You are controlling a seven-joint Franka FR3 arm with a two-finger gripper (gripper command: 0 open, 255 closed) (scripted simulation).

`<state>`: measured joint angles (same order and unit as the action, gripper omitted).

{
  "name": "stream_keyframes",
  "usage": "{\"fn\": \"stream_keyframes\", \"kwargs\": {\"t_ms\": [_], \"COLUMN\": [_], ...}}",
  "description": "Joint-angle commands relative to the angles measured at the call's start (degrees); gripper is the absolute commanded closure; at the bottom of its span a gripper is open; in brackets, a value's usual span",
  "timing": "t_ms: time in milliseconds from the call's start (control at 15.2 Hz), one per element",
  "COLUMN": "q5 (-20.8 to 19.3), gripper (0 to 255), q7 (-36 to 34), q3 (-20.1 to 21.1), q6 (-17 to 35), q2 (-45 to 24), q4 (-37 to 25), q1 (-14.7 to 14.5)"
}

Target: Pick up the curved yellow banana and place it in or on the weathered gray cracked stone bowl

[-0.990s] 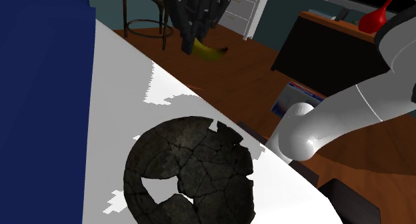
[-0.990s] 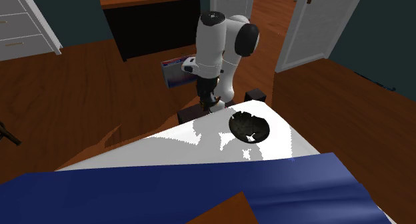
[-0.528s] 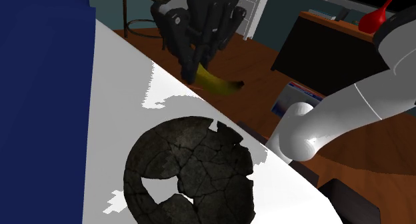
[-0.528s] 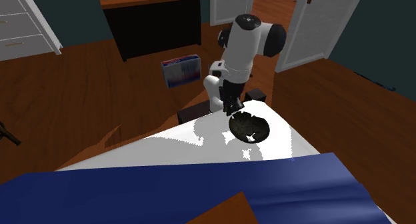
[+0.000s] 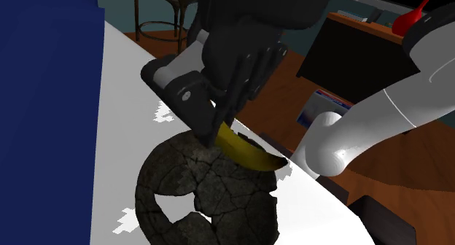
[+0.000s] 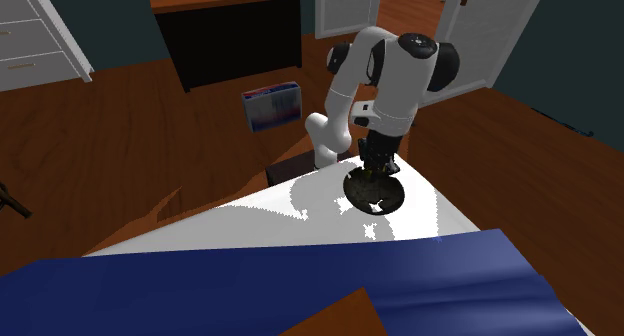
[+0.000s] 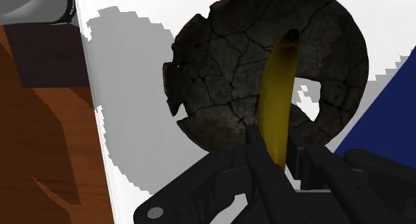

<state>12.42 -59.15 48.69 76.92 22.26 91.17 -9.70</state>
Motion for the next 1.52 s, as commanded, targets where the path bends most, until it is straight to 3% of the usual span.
{"fn": "stream_keyframes", "kwargs": {"t_ms": [0,528,1056,1122,1452], "q5": [0.6,2.4,2.4,2.4,2.4], "gripper": [255,255,255,0,0], "q7": [0.2,1.6,1.6,1.6,1.6], "q3": [-0.2,-1.2,-1.2,-1.2,-1.2], "q6": [1.6,7.2,7.2,7.2,7.2], "q2": [1.0,4.1,4.1,4.1,4.1], "q4": [2.3,10.6,10.6,10.6,10.6], "q1": [-0.4,-1.8,-1.8,-1.8,-1.8]}}
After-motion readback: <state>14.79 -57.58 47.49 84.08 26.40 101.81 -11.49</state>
